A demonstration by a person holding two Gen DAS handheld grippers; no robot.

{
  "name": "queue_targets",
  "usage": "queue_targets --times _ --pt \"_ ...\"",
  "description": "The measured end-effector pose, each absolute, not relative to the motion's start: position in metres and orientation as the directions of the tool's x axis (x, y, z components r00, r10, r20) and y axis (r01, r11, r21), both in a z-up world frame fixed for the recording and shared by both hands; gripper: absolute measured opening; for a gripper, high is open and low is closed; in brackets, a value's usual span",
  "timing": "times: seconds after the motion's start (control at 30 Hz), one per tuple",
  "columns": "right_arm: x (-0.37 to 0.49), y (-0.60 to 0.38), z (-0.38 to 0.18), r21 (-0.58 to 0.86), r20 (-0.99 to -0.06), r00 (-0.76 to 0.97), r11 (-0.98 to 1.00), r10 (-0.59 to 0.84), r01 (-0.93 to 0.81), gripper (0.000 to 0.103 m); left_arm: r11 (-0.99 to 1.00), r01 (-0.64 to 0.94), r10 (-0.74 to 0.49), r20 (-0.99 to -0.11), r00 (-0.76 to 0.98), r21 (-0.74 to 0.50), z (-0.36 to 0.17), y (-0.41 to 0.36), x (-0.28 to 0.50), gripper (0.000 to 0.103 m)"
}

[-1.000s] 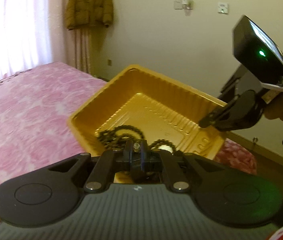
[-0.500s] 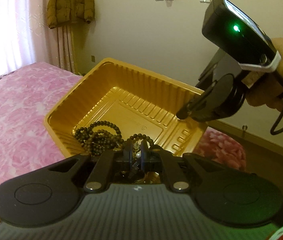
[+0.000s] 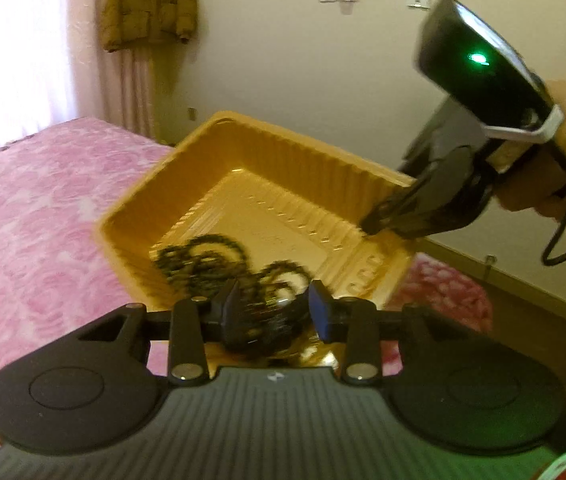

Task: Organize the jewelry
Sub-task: 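Carry the second earring over the tray and open the left tool, then grasp the white pearl strand on the bedspread with the left tool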

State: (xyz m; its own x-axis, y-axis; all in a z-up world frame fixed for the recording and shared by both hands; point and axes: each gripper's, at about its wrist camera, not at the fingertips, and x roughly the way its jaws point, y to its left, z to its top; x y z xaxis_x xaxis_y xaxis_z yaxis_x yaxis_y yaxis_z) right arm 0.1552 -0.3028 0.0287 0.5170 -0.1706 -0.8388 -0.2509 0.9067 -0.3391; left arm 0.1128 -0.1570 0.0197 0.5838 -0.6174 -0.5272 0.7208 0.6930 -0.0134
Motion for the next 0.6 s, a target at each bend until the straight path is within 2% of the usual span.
queue_targets --times 0.2,0.43,0.6 --pt "0.155 -0.302 0.028 -0.339 -0.839 0.517 0.907 -0.171 -0.250 0.005 0.803 0.596 -0.499 -0.530 0.685 0.015 0.018 -0.101 0.123 0.034" --pt "0.155 -0.302 0.028 -0.344 -0.838 0.517 0.904 -0.174 -0.253 0.005 0.907 0.411 -0.293 -0.566 0.771 0.090 -0.001 -0.027 0.133 0.034" --pt "0.155 -0.302 0.029 -0.344 -0.839 0.515 0.904 -0.175 -0.253 0.005 0.920 0.375 -0.243 -0.586 0.773 0.113 -0.016 -0.003 0.131 0.034"
